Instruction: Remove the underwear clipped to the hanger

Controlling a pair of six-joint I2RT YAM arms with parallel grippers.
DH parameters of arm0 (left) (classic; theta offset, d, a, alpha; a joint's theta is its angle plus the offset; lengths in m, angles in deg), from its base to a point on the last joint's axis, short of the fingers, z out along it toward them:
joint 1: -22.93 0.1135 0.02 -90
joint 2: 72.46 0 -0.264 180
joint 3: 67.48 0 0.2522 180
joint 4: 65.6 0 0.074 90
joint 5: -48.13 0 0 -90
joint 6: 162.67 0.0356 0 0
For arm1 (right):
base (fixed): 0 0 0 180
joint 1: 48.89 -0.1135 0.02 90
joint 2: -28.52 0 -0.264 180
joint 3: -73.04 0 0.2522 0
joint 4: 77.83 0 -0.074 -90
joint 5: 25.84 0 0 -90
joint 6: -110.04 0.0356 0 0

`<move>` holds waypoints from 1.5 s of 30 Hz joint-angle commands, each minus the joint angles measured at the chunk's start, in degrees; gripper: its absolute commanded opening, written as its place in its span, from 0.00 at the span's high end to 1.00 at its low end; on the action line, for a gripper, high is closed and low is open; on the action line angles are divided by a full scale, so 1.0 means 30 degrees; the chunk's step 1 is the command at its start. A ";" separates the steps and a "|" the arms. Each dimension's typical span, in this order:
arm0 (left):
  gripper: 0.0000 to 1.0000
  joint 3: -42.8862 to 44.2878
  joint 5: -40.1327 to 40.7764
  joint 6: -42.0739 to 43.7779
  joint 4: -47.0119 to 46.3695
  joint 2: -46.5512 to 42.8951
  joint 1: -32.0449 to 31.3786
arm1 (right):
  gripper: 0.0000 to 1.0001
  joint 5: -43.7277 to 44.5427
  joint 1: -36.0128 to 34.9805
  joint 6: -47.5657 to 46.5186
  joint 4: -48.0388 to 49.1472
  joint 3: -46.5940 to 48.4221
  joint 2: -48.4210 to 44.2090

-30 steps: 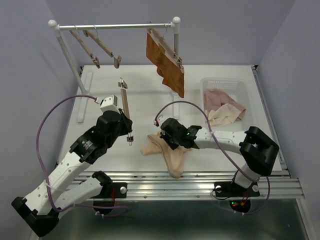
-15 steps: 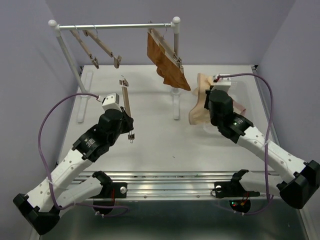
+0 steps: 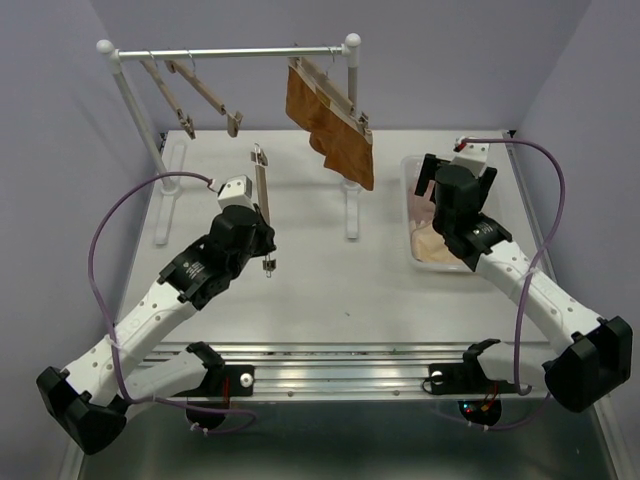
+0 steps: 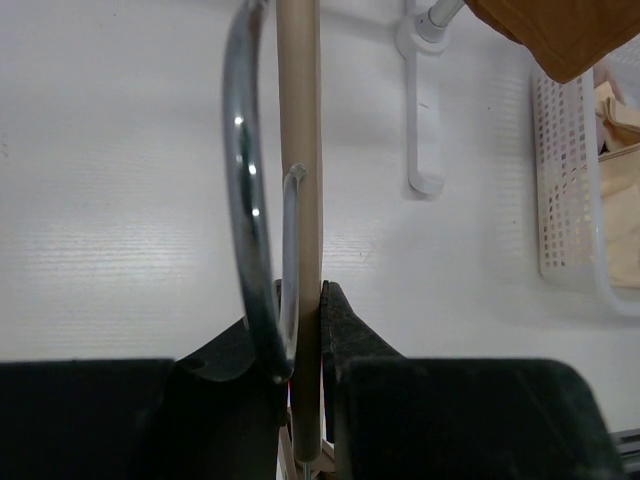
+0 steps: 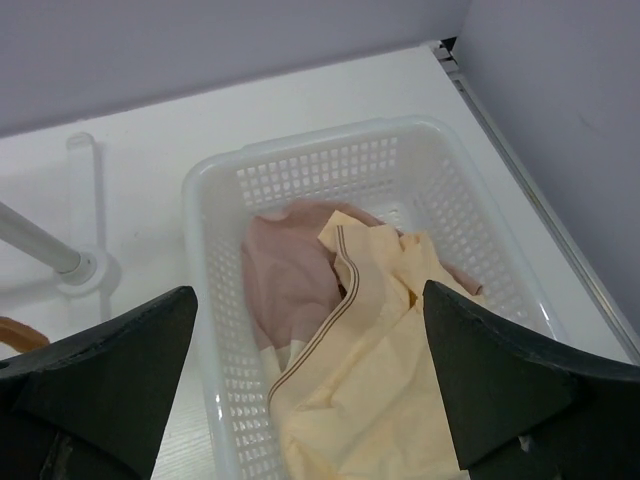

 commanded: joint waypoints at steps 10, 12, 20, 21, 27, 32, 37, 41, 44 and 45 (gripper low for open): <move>1.00 0.5221 0.0733 0.1924 -0.2215 0.4259 0.0016 | 0.00 -0.1422 -0.0036 0.1112 0.0916 -0.0025 -0.1150; 1.00 0.6623 0.0793 0.2275 -0.2361 0.5694 0.0016 | 0.00 -0.1687 -0.0036 0.1113 0.1062 -0.0142 -0.1267; 1.00 1.1636 0.1905 0.4150 -0.1602 1.0061 0.0482 | 0.00 -0.1541 -0.0036 0.1083 0.1091 -0.0376 -0.1882; 1.00 1.2715 0.2052 0.4412 -0.1194 1.0442 0.0542 | 0.00 -0.1396 -0.0036 0.1112 0.1150 -0.0493 -0.1999; 1.00 1.6934 0.2258 0.4678 0.0566 1.2903 0.1477 | 0.00 -0.1190 -0.0036 0.1113 0.1795 -0.1021 -0.2819; 1.00 1.9752 0.3224 0.5235 0.2001 1.4720 0.2212 | 0.00 -0.0780 -0.0036 0.0996 0.1795 -0.1256 -0.3200; 1.00 2.2275 0.2668 0.5791 0.2590 1.5748 0.3297 | 0.00 -0.0721 -0.0036 0.0937 0.2439 -0.1343 -0.3523; 1.00 2.2745 0.2259 0.6085 0.2502 1.6012 0.4408 | 0.00 -0.0574 -0.0036 0.0849 0.2439 -0.1402 -0.3698; 1.00 2.2804 0.1937 0.6202 0.2210 1.5925 0.4936 | 0.00 -0.0603 -0.0036 0.0820 0.2410 -0.1373 -0.3758; 1.00 2.2833 0.1849 0.6231 0.2151 1.5924 0.5256 | 0.00 -0.0604 -0.0036 0.0820 0.2439 -0.1344 -0.3787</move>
